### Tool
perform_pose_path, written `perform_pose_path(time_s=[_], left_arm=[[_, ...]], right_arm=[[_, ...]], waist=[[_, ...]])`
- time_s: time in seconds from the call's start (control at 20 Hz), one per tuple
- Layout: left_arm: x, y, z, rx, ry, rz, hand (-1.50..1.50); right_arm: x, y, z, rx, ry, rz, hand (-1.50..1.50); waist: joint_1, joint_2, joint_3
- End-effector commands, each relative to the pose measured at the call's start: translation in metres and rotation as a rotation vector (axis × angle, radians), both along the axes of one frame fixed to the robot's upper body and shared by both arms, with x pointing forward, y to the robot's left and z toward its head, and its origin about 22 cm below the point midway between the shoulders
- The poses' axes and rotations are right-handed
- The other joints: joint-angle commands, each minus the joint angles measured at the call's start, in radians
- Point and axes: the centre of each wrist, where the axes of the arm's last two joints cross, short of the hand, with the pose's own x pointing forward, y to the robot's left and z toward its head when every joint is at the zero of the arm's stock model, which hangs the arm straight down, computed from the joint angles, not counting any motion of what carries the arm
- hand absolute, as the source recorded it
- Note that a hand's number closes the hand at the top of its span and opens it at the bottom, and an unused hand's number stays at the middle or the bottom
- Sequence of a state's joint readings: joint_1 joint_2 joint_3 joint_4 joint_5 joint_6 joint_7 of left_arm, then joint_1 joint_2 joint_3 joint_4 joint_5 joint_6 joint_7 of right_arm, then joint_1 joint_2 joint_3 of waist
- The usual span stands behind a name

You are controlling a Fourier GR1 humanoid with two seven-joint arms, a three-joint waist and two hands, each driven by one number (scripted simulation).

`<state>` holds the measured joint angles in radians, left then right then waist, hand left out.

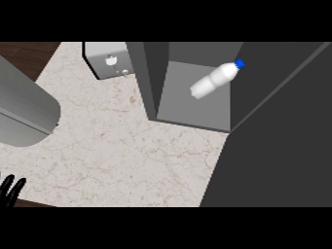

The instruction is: Pick up the bottled water, place it into the cabinet and close the cabinet

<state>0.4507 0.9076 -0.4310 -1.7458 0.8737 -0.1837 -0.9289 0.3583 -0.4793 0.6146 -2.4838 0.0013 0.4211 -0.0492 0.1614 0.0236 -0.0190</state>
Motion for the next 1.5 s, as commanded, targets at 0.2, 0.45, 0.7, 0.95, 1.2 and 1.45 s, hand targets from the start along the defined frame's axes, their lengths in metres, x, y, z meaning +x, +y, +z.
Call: perform_pose_path(time_s=[0.2,0.45,0.7,0.95,1.2,1.45], left_arm=[[0.005,0.012,0.008,-0.004,-0.022,-0.029,-1.5],[0.008,0.018,0.014,0.018,-0.028,-0.02,-1.5],[0.009,0.019,0.016,0.008,-0.027,-0.035,-1.5],[0.014,0.024,0.022,0.004,-0.037,-0.037,-1.5],[0.009,0.031,0.016,-0.005,-0.019,0.014,-1.5],[0.01,0.039,0.019,-0.021,-0.02,0.026,-1.5]], right_arm=[[0.01,0.025,-0.013,-0.01,0.133,-0.012,1.5],[0.017,0.027,-0.021,0.029,0.204,-0.048,1.5],[0.032,0.035,-0.027,0.097,0.288,-0.062,1.5],[0.066,0.051,-0.041,0.117,0.405,-0.009,1.5],[0.124,0.059,-0.028,0.139,0.387,-0.163,1.5],[0.18,0.067,-0.017,0.162,0.396,-0.357,1.5]], waist=[[0.014,0.016,0.0],[0.028,0.023,0.003],[0.039,0.031,0.004],[0.039,0.03,0.009],[0.002,0.009,0.011],[-0.027,0.003,0.013]])
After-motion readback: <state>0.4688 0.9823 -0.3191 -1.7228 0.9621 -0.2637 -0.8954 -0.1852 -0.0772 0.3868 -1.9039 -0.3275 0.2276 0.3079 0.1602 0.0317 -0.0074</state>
